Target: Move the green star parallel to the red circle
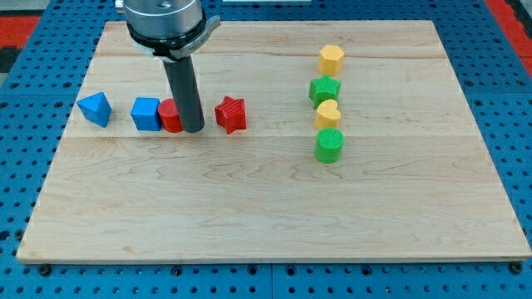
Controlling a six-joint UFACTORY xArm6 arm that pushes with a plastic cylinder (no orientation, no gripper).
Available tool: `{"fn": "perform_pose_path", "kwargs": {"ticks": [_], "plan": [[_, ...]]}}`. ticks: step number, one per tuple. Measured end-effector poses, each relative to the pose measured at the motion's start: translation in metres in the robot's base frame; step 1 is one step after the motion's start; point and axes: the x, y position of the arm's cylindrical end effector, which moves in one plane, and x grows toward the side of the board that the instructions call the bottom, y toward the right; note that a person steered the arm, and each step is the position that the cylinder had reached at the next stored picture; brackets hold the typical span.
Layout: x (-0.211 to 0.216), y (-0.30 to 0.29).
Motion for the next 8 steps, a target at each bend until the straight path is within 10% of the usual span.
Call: {"fn": "perform_pose_path", "kwargs": {"ticks": [1,3,6,8], "plan": [[0.028,0.001],[0.057,0.201],[-0.062,0.211],[-0.063,0.196]]}}
